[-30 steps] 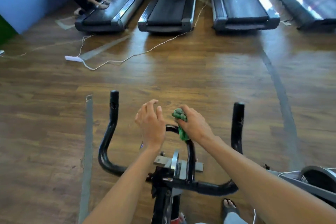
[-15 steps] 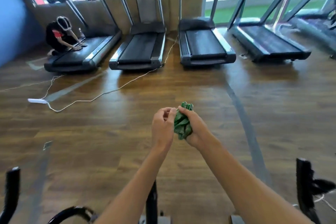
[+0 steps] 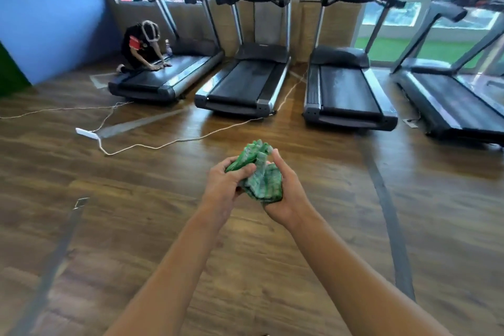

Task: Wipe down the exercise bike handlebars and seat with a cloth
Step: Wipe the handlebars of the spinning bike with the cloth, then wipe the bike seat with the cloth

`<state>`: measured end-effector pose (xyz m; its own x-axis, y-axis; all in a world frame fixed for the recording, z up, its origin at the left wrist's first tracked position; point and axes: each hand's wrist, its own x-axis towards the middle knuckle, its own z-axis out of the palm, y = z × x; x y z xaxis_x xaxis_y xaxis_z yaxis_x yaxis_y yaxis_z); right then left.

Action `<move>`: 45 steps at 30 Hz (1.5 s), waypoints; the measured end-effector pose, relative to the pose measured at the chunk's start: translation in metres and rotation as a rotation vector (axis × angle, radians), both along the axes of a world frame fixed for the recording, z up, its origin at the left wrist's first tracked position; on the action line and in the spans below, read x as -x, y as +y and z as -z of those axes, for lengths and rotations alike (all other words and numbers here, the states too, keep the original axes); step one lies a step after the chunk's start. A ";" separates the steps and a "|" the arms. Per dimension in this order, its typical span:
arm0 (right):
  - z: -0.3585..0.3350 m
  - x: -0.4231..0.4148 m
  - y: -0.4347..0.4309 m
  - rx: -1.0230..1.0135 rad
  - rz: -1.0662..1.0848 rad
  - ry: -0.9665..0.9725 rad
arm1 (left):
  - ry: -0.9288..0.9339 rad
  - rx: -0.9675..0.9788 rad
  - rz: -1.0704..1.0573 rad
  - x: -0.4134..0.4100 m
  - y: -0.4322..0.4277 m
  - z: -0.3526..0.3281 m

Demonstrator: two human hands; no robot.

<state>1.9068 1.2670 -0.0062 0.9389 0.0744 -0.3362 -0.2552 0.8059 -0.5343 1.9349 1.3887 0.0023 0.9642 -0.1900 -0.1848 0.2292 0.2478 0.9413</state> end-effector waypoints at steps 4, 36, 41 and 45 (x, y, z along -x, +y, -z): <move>0.000 -0.073 0.010 0.033 -0.083 0.009 | 0.099 0.170 -0.099 -0.071 0.033 -0.007; -0.179 -0.555 0.354 0.379 -1.107 -0.733 | -0.243 -0.038 -1.166 -0.380 0.327 -0.157; -0.211 -0.567 0.429 0.336 -1.115 -0.844 | -0.296 -0.341 -1.403 -0.391 0.400 -0.197; -0.232 -0.569 0.499 0.324 -1.101 -0.910 | -0.267 -0.358 -1.454 -0.383 0.462 -0.227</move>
